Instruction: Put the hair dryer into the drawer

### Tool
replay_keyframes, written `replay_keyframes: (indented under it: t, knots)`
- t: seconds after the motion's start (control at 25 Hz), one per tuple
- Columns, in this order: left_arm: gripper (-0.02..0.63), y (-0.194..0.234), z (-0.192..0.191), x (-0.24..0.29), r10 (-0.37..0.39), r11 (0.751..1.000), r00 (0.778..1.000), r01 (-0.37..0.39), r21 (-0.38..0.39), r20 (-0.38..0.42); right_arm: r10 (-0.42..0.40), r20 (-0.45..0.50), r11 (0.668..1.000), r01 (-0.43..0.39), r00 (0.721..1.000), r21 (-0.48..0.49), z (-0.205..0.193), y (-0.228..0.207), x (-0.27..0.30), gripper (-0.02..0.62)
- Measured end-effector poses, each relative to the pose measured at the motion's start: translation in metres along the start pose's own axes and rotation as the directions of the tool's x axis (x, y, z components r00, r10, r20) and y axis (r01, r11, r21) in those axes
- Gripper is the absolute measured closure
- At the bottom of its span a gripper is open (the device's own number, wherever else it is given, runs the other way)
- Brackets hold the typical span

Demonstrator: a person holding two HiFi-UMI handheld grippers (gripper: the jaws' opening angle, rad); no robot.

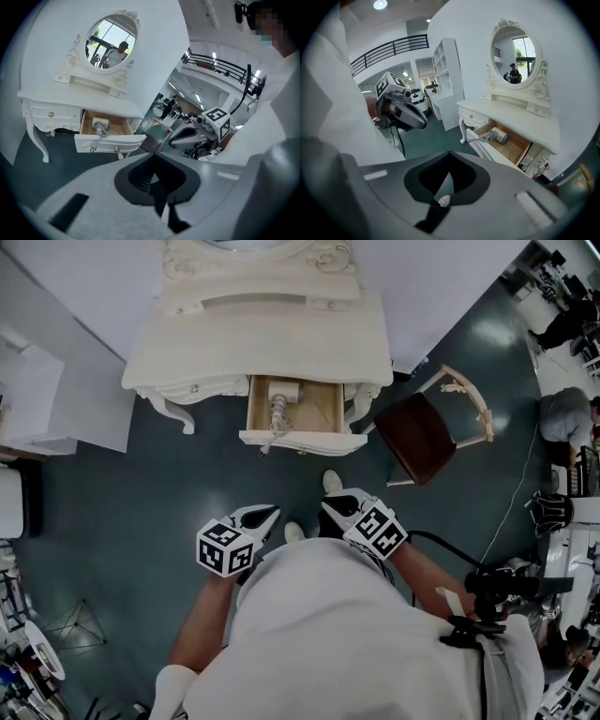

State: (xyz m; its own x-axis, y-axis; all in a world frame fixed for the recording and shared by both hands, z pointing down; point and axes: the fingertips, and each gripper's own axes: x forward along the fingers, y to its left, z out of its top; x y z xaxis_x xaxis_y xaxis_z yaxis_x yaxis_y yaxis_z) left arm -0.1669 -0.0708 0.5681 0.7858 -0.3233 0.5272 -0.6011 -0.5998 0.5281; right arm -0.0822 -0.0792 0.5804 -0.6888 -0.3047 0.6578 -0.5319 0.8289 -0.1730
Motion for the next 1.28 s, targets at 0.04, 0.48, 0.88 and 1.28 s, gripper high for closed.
replay_keyframes:
  t: [0.04,0.48,0.88,1.28]
  knots:
    - [0.604,-0.004,-0.003,-0.002,-0.006,1.000,1.000,0.006,0.004,-0.001,0.000,-0.001,1.000,0.000,1.000,-0.002,-0.001,0.004,0.000,0.598]
    - [0.604,-0.025,-0.011,-0.003,-0.050,0.998,0.999,0.050,-0.024,0.019,-0.003,0.013,1.000,0.003,1.000,-0.016,-0.010,0.027,-0.007,0.598]
    - [0.604,-0.038,-0.014,0.007,-0.051,0.999,0.999,0.051,0.009,-0.019,-0.019,0.013,1.000,0.020,1.000,-0.024,-0.016,0.025,-0.024,0.598]
    - [0.604,-0.044,-0.011,0.024,-0.068,0.997,0.997,0.068,0.018,-0.040,-0.043,0.017,0.999,0.043,0.999,-0.010,-0.025,0.014,-0.034,0.598]
